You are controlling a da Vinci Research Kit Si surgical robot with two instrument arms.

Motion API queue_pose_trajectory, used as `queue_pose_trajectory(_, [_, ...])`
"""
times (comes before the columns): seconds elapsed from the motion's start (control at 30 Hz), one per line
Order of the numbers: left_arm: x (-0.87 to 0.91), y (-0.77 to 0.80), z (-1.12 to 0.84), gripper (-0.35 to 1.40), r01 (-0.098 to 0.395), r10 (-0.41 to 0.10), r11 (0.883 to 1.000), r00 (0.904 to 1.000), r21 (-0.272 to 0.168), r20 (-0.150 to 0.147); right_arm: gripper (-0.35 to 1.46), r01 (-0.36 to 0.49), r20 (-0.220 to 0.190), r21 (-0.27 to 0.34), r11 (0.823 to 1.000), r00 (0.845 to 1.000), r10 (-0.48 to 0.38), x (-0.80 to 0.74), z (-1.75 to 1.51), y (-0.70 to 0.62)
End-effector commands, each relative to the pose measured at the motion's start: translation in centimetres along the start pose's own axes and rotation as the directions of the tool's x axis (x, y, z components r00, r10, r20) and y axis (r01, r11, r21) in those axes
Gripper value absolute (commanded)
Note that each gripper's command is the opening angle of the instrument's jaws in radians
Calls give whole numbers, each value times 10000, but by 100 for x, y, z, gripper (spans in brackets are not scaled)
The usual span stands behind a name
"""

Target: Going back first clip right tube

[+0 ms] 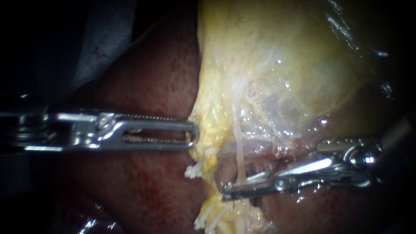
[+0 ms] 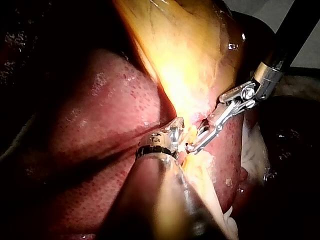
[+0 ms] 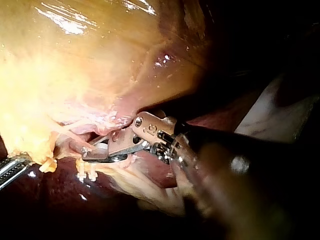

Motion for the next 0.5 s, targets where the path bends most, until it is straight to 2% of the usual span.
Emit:
queue_pose_trajectory(0.03, [0,0,0,-35,0,0,10000,10000,0,-1,-18,1,-2,-1,10000,10000,-1,0,1,0])
queue_pose_trajectory(0.5, [0,0,0,-35,0,0,10000,10000,1,-1,-16,1,-2,-2,10000,10000,-1,0,1,0])
